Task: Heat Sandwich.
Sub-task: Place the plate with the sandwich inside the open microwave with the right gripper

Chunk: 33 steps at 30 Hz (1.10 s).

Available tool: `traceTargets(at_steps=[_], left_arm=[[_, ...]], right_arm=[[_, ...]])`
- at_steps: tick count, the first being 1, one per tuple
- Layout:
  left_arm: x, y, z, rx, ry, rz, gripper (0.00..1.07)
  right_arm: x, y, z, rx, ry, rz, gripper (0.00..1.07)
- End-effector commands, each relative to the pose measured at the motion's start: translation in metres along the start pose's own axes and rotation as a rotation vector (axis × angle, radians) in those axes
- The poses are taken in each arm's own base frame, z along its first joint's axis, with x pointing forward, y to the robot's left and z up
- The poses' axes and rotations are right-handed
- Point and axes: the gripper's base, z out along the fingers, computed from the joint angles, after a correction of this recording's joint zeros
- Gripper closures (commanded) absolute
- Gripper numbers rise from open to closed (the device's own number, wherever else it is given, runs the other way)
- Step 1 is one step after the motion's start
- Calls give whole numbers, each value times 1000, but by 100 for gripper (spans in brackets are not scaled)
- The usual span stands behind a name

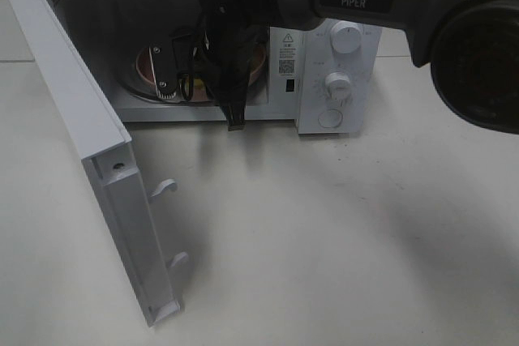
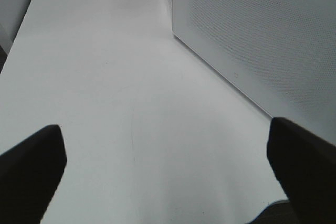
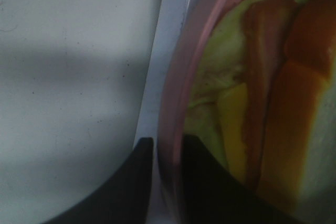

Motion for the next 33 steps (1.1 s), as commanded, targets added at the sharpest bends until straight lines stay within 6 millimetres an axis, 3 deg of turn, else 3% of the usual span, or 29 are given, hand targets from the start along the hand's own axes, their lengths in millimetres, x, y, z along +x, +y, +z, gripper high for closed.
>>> traceTargets(at_steps=[1, 9, 13, 19, 25, 33], left_arm=[[1, 0, -3, -4, -37, -8, 7], [1, 0, -3, -4, -37, -8, 7], [1, 0, -3, -4, -37, -8, 7], [1, 0, -3, -4, -37, -8, 7], [1, 0, -3, -4, -37, -8, 7], [1, 0, -3, -4, -37, -8, 7]], right_arm=[[3, -4, -5, 3, 6, 44, 65], [1, -3, -8, -17, -17, 130, 34], [-1, -2, -11, -34, -36, 158, 27], [0, -1, -12, -49, -23, 190, 27], [4, -8, -26, 2, -4, 191, 29], [13, 6, -34, 22, 2, 145, 31]])
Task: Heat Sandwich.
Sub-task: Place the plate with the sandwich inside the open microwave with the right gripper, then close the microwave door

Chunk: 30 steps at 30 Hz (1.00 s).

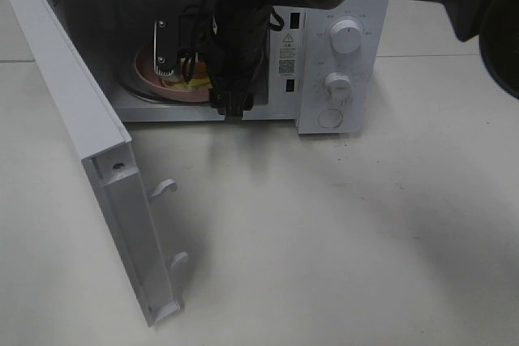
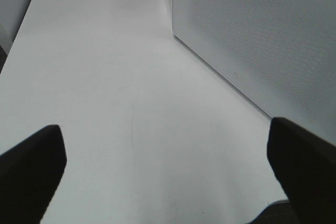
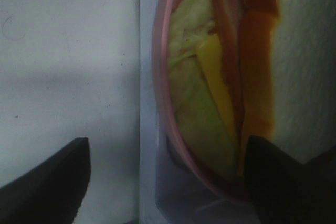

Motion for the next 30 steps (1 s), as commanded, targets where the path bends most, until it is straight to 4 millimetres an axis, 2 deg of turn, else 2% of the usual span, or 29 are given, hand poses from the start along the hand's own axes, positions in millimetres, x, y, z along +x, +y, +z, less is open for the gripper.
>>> traceTargets(at_steps=[1, 8, 19, 27, 30], left_arm=[[1, 0, -3, -4, -37, -8, 7], [1, 0, -3, -4, -37, -8, 7], [1, 0, -3, -4, -37, -8, 7], [1, 0, -3, -4, -37, -8, 7], [1, 0, -3, -4, -37, -8, 7]], right_arm=[[6, 4, -7, 13, 4, -10, 31], [13, 10, -20, 22, 3, -28, 31], [33, 34, -47, 35, -28, -50, 31], [48, 50, -68, 39, -45, -17, 31], [56, 61, -79, 36, -51, 46, 30]])
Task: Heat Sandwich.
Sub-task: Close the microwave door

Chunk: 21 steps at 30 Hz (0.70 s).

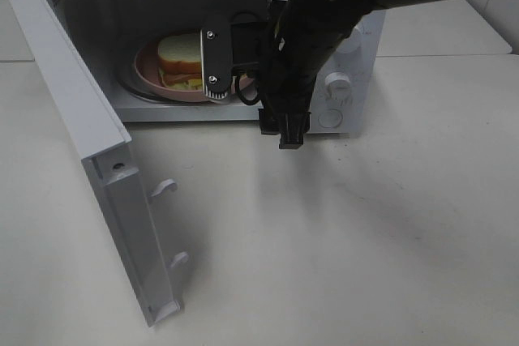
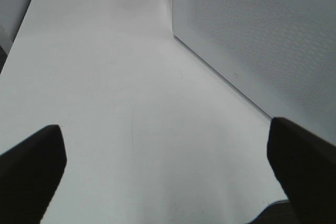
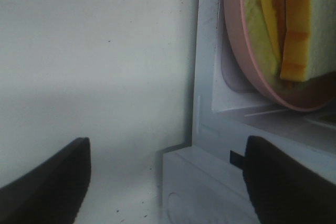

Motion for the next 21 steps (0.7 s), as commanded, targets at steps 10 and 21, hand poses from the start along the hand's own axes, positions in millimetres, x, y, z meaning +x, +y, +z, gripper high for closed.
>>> traceTargets(at_steps=[10, 21], left_arm=[[1, 0, -3, -4, -37, -8, 7], [1, 0, -3, -4, -37, -8, 7]], right_arm=[[22, 24, -38, 29, -41, 104, 29], [46, 47, -80, 57, -69, 240, 31]])
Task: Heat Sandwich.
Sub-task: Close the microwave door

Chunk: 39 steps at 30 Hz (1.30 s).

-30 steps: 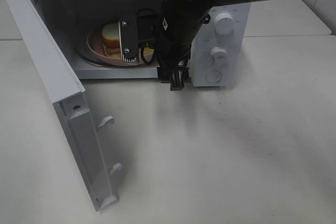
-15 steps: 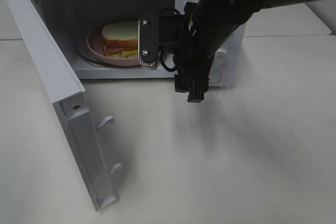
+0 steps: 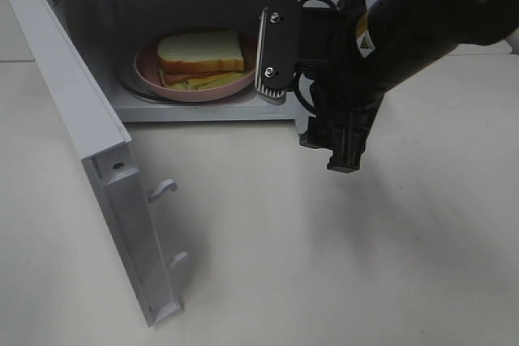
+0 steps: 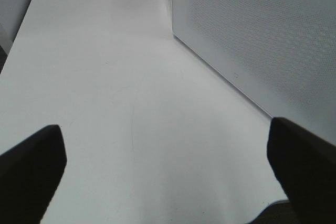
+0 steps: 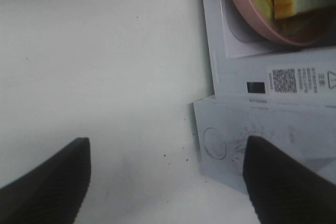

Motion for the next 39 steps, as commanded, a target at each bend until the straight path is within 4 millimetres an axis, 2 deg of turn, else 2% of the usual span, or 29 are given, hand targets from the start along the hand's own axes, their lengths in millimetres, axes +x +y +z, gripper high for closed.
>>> traceTargets(at_steps=[1, 14, 17, 18, 19, 22, 25, 30, 31, 32, 39], left_arm=[[1, 0, -3, -4, -37, -8, 7], [1, 0, -3, -4, -37, -8, 7], [1, 0, -3, -4, -37, -8, 7], [1, 0, -3, -4, -37, -8, 7], [1, 0, -3, -4, -37, -8, 7], [1, 0, -3, -4, -37, -8, 7], [1, 0, -3, -4, -37, -8, 7], [1, 0, -3, -4, -37, -8, 7], [1, 0, -3, -4, -37, -8, 7], [1, 0, -3, -4, -37, -8, 7], [1, 0, -3, -4, -37, -8, 7]], right_arm=[[12, 8, -19, 15, -16, 120, 31], [51, 43, -56, 24, -20, 429, 31], [67, 53, -74, 26, 19, 545, 31], [67, 53, -74, 26, 19, 545, 31], [74, 56, -83, 27, 45, 607, 31], [80, 59, -92, 27, 81, 665, 31], [94, 66, -110, 29, 151, 787, 31], [109, 77, -131, 10, 231, 840, 31], [109, 77, -131, 10, 231, 840, 31], [114, 82, -139, -7, 236, 863, 31], [129, 97, -167, -26, 211, 917, 31]])
